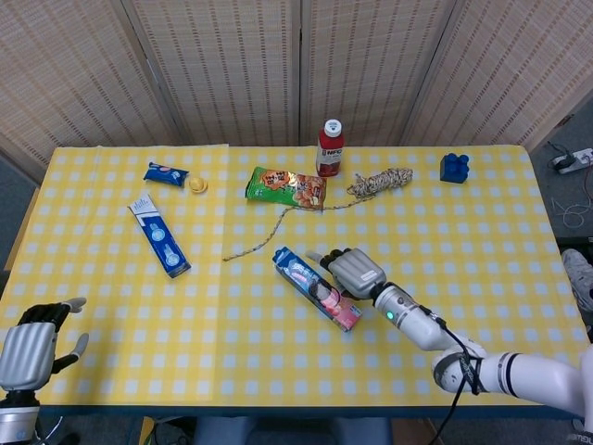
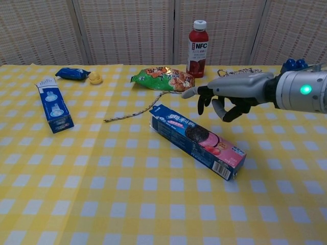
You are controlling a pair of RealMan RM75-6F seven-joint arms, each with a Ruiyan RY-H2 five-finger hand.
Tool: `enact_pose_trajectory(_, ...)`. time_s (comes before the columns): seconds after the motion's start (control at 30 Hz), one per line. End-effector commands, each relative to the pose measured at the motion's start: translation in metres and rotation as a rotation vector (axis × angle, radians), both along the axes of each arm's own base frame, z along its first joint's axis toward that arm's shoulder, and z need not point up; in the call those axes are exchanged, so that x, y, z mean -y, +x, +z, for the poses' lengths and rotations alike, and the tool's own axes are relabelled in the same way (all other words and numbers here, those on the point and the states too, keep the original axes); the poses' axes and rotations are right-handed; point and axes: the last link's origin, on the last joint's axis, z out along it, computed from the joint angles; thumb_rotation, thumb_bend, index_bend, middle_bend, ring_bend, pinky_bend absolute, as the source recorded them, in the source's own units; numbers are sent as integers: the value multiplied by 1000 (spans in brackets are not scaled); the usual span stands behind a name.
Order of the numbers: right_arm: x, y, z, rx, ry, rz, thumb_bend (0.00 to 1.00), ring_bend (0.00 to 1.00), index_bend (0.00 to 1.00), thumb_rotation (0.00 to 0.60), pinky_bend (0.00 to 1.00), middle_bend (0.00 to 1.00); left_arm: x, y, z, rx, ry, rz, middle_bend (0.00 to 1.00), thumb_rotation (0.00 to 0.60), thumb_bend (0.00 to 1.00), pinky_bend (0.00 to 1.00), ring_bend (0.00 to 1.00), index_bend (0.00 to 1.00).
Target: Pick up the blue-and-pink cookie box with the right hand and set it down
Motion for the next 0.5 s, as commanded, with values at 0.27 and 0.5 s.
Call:
enact_pose_trajectory(0.27, 1, 11, -27, -26, 34, 15, 889, 183, 22, 600, 303, 277, 1, -4, 0, 1, -2, 14, 366, 600, 357, 230, 308, 348)
enact_pose_trajectory(0.5, -11, 33, -37, 7, 71, 83, 885, 183, 22, 600, 303, 277, 1, -5, 0, 2, 1, 16, 366, 600, 358, 230, 308, 348)
